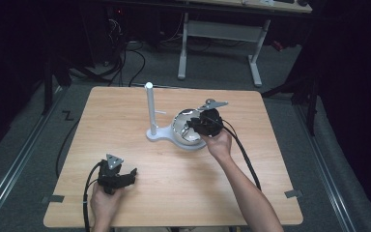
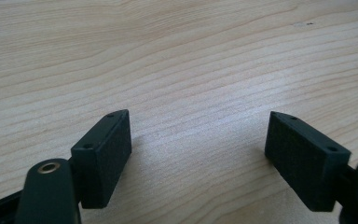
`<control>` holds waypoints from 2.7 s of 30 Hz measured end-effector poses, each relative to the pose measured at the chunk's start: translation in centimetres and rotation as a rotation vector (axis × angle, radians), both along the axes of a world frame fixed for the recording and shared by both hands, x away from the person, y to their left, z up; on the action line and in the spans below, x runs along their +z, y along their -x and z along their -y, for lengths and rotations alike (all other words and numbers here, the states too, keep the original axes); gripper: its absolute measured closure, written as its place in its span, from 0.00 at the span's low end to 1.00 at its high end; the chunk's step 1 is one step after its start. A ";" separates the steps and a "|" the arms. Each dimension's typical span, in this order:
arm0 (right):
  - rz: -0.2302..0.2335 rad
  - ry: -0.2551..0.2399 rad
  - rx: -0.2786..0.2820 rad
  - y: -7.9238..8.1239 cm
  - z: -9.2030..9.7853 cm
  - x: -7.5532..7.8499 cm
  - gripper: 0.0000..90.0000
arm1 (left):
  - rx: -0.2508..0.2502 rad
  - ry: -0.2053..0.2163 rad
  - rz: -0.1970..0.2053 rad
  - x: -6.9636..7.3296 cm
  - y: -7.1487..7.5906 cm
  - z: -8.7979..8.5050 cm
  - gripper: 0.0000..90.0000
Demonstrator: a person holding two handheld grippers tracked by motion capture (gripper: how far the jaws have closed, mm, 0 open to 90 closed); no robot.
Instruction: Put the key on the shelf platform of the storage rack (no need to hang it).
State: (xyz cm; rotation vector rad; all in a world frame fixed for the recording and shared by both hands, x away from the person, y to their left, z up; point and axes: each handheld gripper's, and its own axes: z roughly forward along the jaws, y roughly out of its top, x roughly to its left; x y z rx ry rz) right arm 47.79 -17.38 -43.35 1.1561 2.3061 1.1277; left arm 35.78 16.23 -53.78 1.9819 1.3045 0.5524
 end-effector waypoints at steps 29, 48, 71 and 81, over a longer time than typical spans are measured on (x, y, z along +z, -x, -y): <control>-0.060 0.053 -0.060 -1.3 0.9 -2.4 0.82 | 0.000 -0.001 0.000 0.0 0.0 0.0 0.26; -0.006 -0.007 -0.045 0.2 2.5 -0.3 0.66 | 0.000 -0.002 0.000 0.0 0.0 0.0 0.26; 0.048 -0.050 -0.126 2.5 7.4 1.3 0.61 | 0.000 -0.005 0.000 0.0 0.0 0.1 0.26; 0.057 -0.050 -0.160 3.6 9.3 1.3 0.60 | 0.000 -0.006 0.000 0.0 0.0 0.1 0.26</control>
